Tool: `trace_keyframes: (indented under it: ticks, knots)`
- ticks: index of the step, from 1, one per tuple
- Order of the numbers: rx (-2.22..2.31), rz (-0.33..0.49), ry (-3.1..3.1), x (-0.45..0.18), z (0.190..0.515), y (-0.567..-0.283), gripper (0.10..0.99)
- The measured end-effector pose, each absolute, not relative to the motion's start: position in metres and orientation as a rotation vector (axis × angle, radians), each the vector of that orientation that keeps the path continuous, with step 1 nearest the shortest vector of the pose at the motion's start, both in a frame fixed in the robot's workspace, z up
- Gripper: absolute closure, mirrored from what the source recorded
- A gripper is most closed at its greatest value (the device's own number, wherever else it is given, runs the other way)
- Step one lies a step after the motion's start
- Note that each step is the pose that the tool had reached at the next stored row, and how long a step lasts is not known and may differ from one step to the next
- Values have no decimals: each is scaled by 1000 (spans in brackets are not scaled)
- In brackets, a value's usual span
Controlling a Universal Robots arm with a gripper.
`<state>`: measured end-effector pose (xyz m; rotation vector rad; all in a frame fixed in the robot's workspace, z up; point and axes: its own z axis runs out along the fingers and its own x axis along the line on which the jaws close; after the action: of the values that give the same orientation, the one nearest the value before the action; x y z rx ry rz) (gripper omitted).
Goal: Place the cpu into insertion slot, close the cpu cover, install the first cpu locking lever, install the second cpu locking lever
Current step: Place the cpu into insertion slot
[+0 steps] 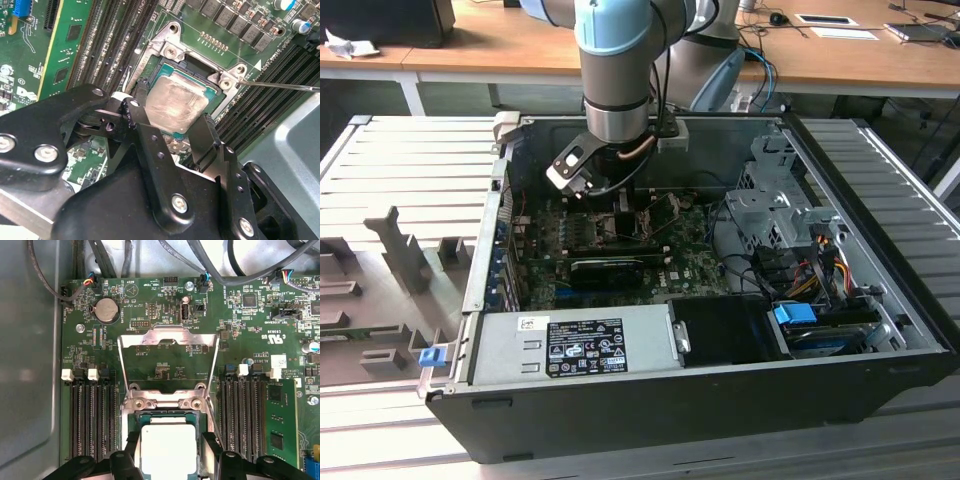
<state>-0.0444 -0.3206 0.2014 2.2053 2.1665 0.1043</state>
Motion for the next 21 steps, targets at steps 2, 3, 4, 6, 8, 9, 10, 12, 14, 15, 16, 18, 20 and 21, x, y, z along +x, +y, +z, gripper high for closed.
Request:
trace_keyframes:
  ticks: [2,3,4,6,8,9,10,12,14,15,16,18,20,21]
  knots:
    - [2208,107,2166,-44,201,-318,486]
    - [2209,108,2166,-44,201,-317,486]
    - [2209,108,2166,-44,201,-317,486]
    - [2209,108,2166,-44,202,-317,486]
    - [2209,108,2166,-44,203,-317,486]
    - [2209,108,2166,-44,205,-317,486]
    - [2209,108,2166,-44,208,-317,486]
    - [2209,107,2166,-44,212,-317,486]
    - [2212,102,2169,-44,217,-318,502]
    - [2213,101,2169,-44,218,-319,565]
    - [2213,101,2169,-44,218,-320,565]
    - [2213,99,2170,-44,218,-322,690]
    - [2216,95,2171,-43,218,-325,812]
    - [2217,94,2172,-43,218,-325,871]
